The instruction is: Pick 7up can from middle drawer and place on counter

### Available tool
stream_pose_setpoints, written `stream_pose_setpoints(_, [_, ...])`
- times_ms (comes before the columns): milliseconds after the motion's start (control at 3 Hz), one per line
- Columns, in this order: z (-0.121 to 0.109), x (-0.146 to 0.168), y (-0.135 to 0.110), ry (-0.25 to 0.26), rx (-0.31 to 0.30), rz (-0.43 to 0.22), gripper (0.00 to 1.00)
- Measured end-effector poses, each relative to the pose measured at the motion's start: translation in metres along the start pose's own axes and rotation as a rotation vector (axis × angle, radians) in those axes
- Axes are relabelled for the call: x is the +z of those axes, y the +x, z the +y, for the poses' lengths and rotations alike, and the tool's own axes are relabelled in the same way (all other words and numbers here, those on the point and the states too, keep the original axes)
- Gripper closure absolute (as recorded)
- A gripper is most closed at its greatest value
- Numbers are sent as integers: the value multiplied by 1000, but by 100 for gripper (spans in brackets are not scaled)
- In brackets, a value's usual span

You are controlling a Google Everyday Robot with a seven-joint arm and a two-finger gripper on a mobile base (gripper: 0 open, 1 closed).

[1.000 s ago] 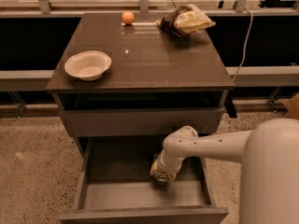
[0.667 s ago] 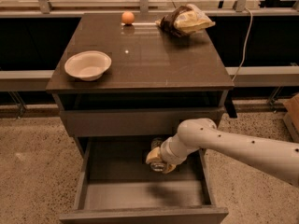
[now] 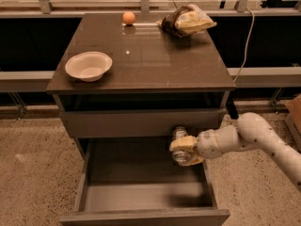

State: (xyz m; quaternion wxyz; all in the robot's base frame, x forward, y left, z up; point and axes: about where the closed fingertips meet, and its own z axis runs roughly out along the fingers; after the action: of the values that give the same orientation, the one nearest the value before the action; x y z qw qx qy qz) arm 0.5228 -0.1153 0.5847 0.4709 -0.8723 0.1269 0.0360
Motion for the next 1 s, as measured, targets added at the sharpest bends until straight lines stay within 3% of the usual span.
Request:
stream_pose_setpoints(333, [-6, -47, -1, 145, -106, -45, 100])
stream_pose_setpoints(667, [-28, -84, -14, 221, -254, -57, 100])
stream_pose_setpoints(1000, [-55, -116, -35, 235, -369, -37, 100])
